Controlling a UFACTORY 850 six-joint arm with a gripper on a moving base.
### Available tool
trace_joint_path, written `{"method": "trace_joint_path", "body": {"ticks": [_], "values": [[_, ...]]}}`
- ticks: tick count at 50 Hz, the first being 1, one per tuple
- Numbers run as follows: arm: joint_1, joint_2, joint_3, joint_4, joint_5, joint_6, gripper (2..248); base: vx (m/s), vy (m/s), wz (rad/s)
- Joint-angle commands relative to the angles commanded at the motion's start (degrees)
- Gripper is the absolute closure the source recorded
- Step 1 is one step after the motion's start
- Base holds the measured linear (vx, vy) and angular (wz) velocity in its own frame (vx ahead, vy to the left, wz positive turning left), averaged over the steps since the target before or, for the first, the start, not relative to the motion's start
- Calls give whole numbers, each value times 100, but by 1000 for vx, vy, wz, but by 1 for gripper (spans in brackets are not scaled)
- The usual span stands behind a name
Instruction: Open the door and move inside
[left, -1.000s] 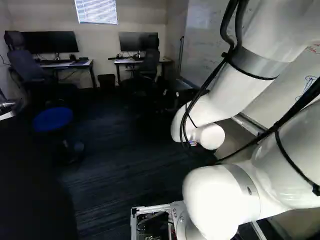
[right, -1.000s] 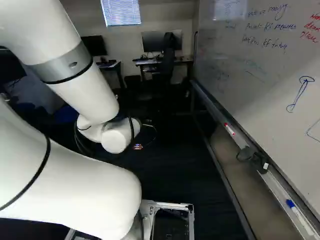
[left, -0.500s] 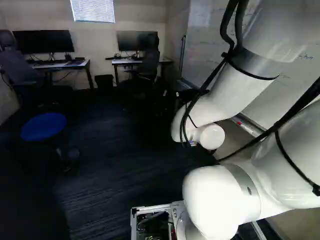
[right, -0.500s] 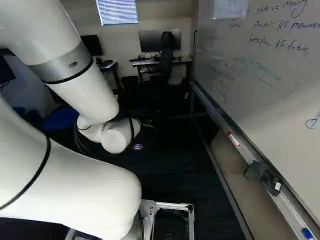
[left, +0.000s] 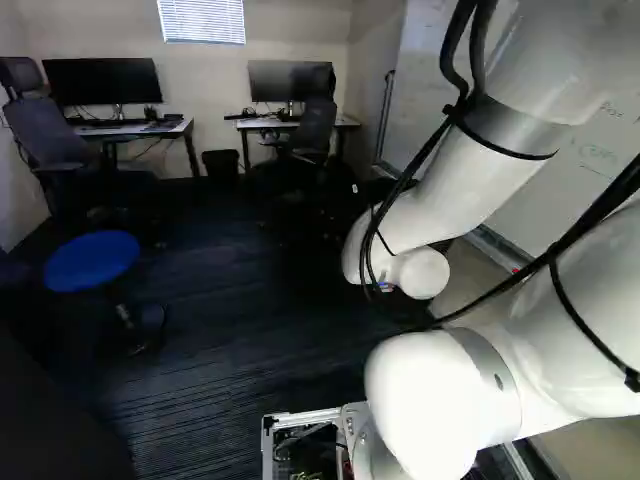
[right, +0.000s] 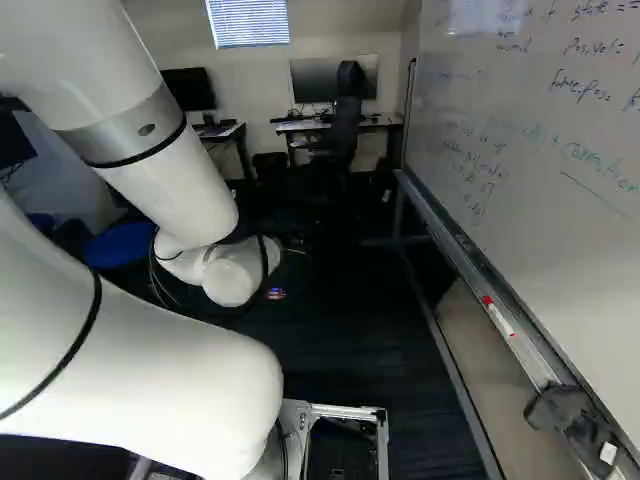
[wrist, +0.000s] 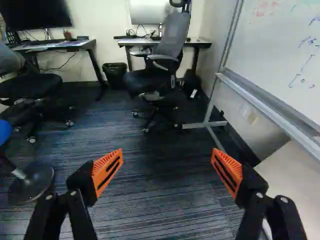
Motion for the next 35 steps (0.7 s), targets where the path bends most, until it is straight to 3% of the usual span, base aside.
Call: {"method": "trace_joint_path", "body": {"ticks": [35], "values": [[0, 0, 0, 0, 0, 0, 3, 183, 31, 125]]}}
